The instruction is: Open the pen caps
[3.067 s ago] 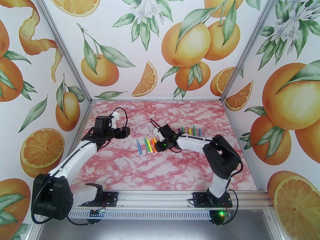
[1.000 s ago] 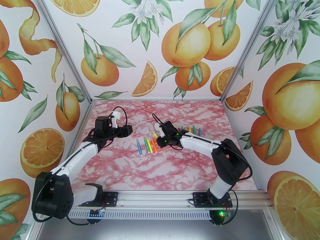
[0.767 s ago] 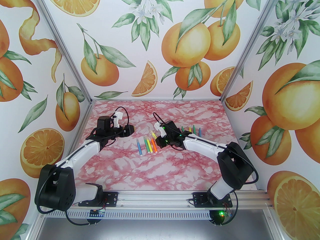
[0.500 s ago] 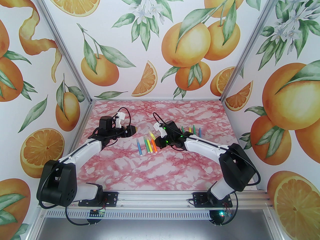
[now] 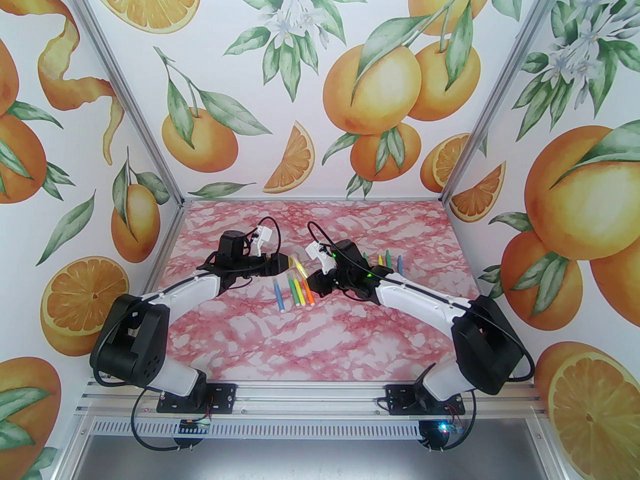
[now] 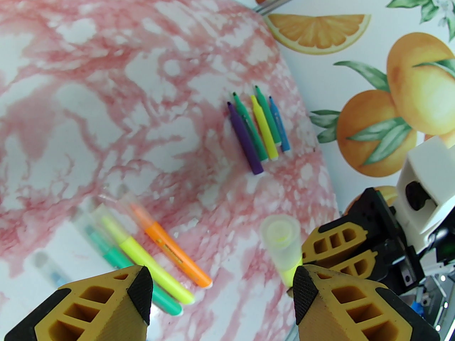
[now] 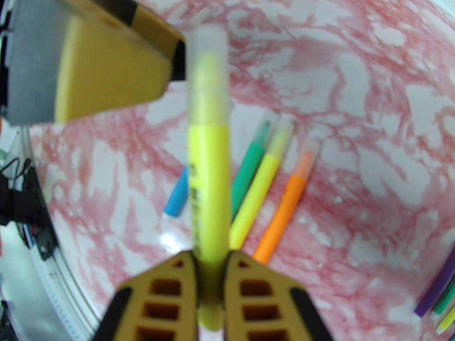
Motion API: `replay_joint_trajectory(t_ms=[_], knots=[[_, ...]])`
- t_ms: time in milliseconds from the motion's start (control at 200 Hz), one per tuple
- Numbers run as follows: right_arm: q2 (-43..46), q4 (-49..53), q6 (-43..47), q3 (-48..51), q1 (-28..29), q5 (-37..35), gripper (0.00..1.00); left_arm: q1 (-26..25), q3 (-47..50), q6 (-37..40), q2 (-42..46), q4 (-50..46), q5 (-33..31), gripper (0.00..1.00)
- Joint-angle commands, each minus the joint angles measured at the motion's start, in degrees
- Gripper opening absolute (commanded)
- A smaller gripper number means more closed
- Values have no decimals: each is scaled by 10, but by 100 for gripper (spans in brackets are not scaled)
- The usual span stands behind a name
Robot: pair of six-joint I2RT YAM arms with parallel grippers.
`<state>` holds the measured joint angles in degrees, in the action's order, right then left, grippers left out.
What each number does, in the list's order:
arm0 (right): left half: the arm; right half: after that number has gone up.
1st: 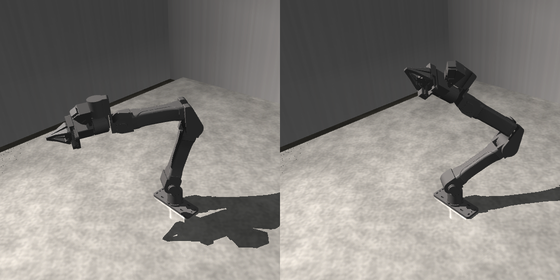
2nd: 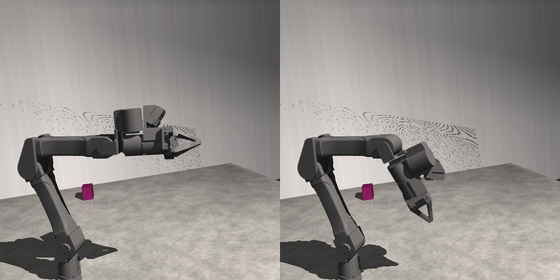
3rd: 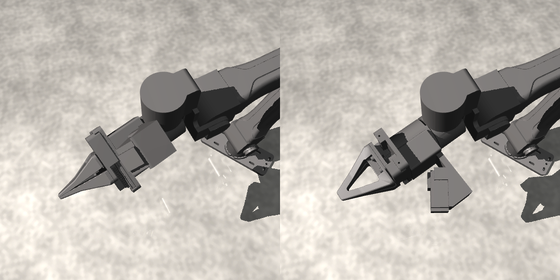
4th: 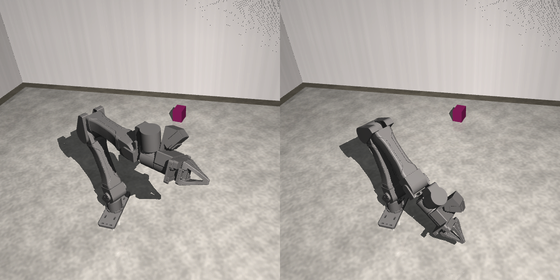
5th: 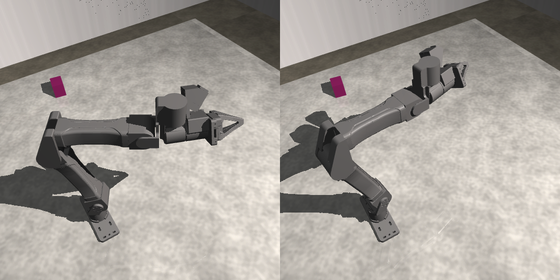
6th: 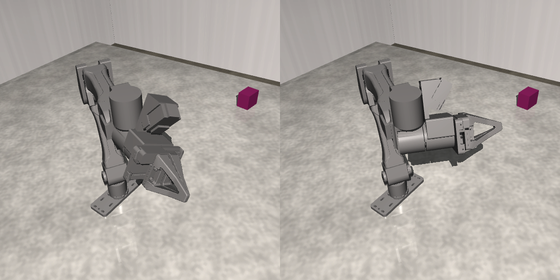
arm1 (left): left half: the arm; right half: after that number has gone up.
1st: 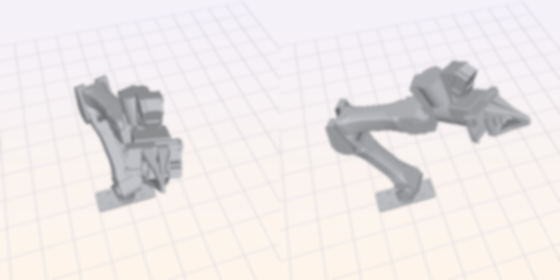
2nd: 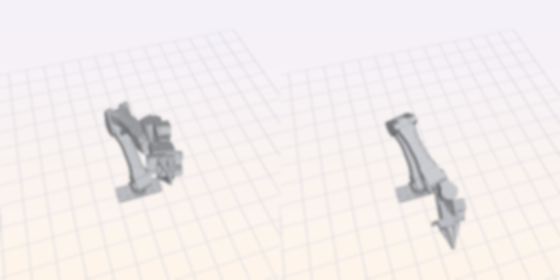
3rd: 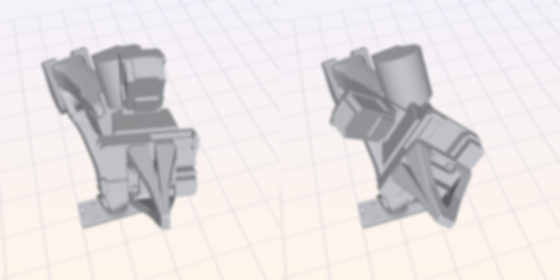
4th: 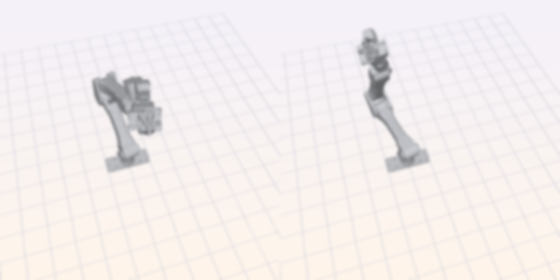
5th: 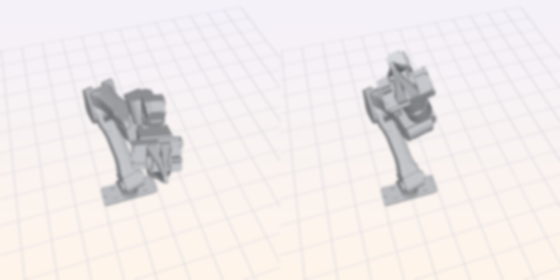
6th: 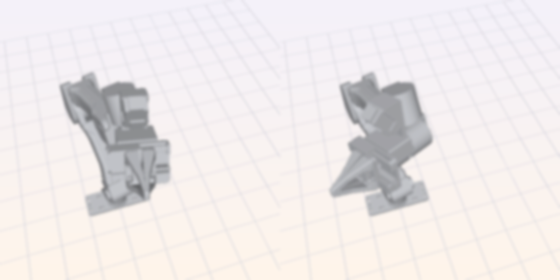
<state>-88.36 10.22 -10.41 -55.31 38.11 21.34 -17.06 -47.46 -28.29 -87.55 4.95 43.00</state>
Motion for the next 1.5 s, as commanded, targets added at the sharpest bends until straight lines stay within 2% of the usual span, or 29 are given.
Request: replay_joint_trajectory(t_ms=[0,100,635,1026,1381,1491], knots=[[17,-16,9,8,-1,18,0,-5,-22,-8,-4,36,25,69],[15,-18,9,7,-1,21,0,-7,-20,-21,-8,53,33,68],[32,-33,7,18,0,23,0,-27,-22,-68,-34,122,62,49],[29,-36,8,23,0,26,0,-33,-22,-90,-42,150,65,31],[28,-48,2,27,0,18,0,-36,-21,-100,-44,161,69,10],[28,-50,1,29,0,17,13,-37,-21,-102,-45,163,69,7]])
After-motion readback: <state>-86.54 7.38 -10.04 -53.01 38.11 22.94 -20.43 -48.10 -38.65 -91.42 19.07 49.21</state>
